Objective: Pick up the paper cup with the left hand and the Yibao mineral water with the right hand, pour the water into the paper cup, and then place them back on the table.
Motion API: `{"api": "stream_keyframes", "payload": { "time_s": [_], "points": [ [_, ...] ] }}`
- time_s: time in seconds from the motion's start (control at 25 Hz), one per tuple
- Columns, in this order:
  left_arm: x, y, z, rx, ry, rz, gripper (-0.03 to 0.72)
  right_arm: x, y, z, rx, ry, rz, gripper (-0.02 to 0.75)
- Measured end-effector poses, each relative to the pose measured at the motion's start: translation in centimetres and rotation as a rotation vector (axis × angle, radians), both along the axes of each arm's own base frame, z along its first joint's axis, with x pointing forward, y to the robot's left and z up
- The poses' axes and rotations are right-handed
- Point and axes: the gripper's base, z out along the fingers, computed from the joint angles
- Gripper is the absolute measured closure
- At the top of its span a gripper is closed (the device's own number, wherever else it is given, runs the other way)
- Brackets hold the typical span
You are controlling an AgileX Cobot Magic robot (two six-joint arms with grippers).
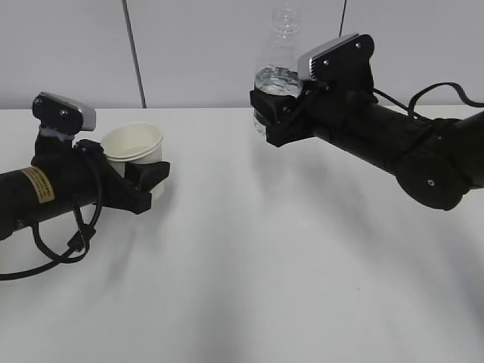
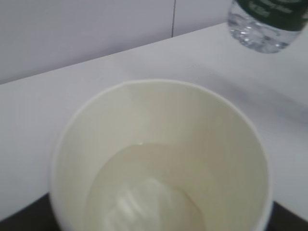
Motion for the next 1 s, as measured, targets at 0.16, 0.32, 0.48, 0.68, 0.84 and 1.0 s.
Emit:
{"api": "stream_keyframes", "payload": {
  "time_s": [0.16, 0.32, 0.48, 0.68, 0.84, 1.0],
  "points": [
    [0.5, 1.2, 0.0, 0.012, -0.015, 0.053, 0.248, -0.8, -1.4, 0.1, 0.030, 0.080, -0.090, 0.256],
    [1.3, 2.1, -0.6, 0.024, -0.004, 0.089, 0.248, -1.2, -3.1, -0.4, 0.044, 0.153, -0.175, 0.256],
    [2.6, 2.5, -1.5, 0.029, 0.001, 0.106, 0.248, -1.6, -5.5, -0.9, 0.056, 0.182, -0.251, 0.256],
    [4.1, 3.1, -2.5, 0.032, 0.012, 0.134, 0.248, -3.0, -8.9, -1.1, 0.061, 0.211, -0.341, 0.256],
    [4.9, 3.3, -3.7, 0.041, 0.038, 0.143, 0.248, -4.1, -10.0, -1.4, 0.062, 0.231, -0.374, 0.256],
    [5.1, 3.4, -4.8, 0.050, 0.061, 0.151, 0.248, -4.7, -10.1, -2.0, 0.062, 0.253, -0.375, 0.256]
  ]
}}
